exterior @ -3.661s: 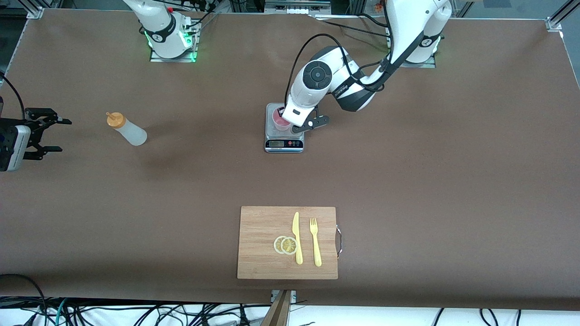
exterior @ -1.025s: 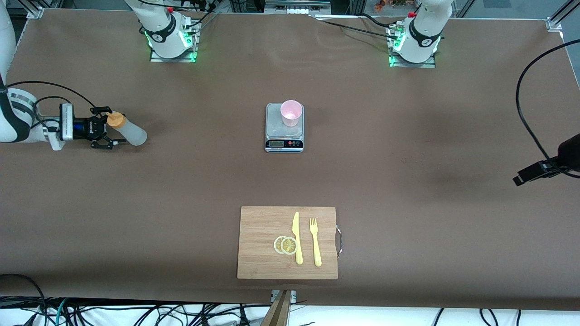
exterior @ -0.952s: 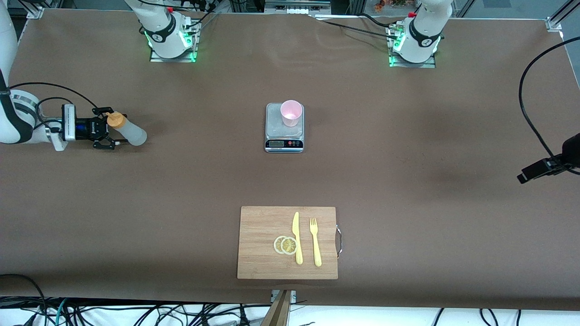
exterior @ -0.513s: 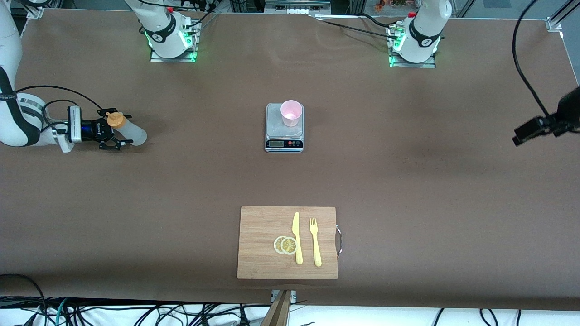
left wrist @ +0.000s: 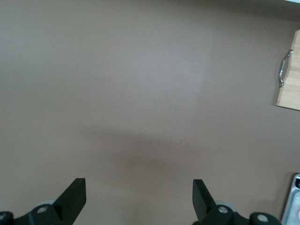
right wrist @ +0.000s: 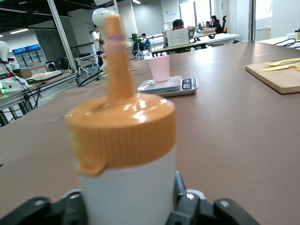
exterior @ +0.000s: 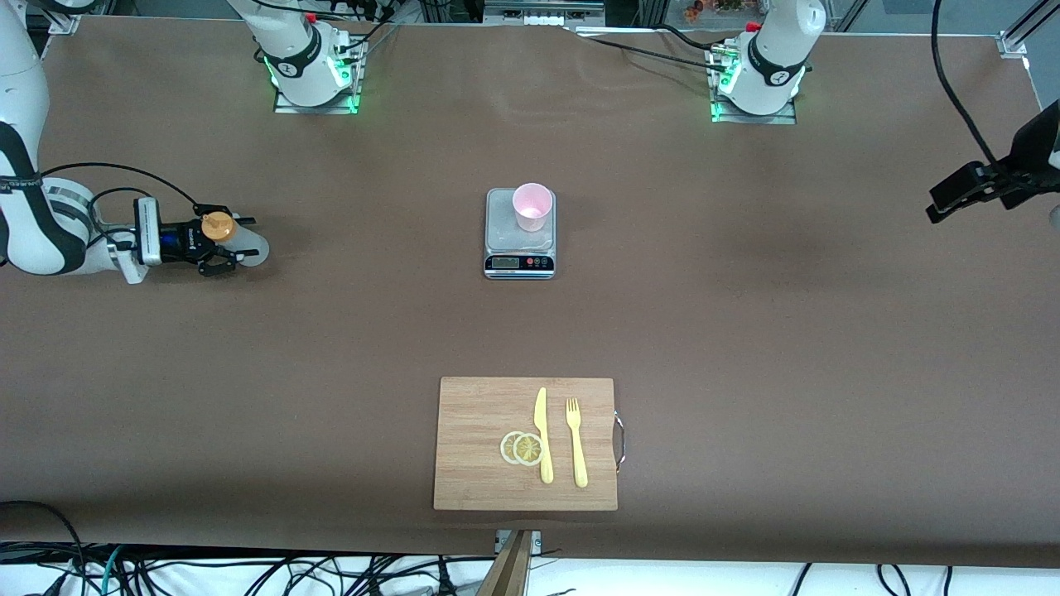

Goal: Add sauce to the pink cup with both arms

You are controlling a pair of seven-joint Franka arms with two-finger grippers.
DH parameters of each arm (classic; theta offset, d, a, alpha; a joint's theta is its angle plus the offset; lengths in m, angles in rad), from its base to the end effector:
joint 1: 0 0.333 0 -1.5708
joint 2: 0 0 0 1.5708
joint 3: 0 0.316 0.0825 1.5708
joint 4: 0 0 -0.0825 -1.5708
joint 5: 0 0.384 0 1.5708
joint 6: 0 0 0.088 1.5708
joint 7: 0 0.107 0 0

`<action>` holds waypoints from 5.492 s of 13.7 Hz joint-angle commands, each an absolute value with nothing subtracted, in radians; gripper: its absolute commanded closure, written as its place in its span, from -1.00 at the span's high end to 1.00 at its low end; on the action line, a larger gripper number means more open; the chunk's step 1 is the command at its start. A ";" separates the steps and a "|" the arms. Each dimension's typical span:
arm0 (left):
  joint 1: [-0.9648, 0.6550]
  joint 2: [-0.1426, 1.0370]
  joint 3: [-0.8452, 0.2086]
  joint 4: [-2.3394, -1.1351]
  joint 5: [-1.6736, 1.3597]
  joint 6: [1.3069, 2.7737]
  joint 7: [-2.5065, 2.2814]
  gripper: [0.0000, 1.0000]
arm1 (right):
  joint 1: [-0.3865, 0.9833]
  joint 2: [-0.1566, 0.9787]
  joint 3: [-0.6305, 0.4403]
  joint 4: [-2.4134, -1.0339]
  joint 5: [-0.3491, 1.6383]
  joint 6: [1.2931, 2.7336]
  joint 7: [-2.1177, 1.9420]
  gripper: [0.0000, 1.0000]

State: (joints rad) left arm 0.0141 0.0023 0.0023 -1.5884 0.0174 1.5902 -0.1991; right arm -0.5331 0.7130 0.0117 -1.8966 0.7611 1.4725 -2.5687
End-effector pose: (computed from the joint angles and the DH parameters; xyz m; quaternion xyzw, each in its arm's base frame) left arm 0.5566 0.0110 0.6166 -0.9942 -0.1074 -0.0005 0.0087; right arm 0.4754 -0.1813 0.1209 -0.5493 -0.5798 -0.3218 0.5085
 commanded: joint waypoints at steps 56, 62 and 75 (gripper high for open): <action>0.000 0.017 -0.005 -1.600 -0.021 1.543 -0.137 1.00 | 0.710 0.373 0.014 -1.732 0.026 1.879 -0.896 -1.00; 0.000 0.017 -0.005 -1.601 -0.021 1.542 -0.137 1.00 | 0.745 0.390 0.014 -1.732 -0.008 1.881 -0.894 -1.00; 0.000 0.017 -0.009 -1.601 -0.021 1.542 -0.138 1.00 | 0.804 0.413 0.014 -1.726 -0.113 1.879 -0.787 -1.00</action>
State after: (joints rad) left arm 0.0035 0.0110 -0.0126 -1.6161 -0.0050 1.5567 -0.1541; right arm 0.7891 0.4077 0.0217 -1.7477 -0.0906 1.8878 -0.8147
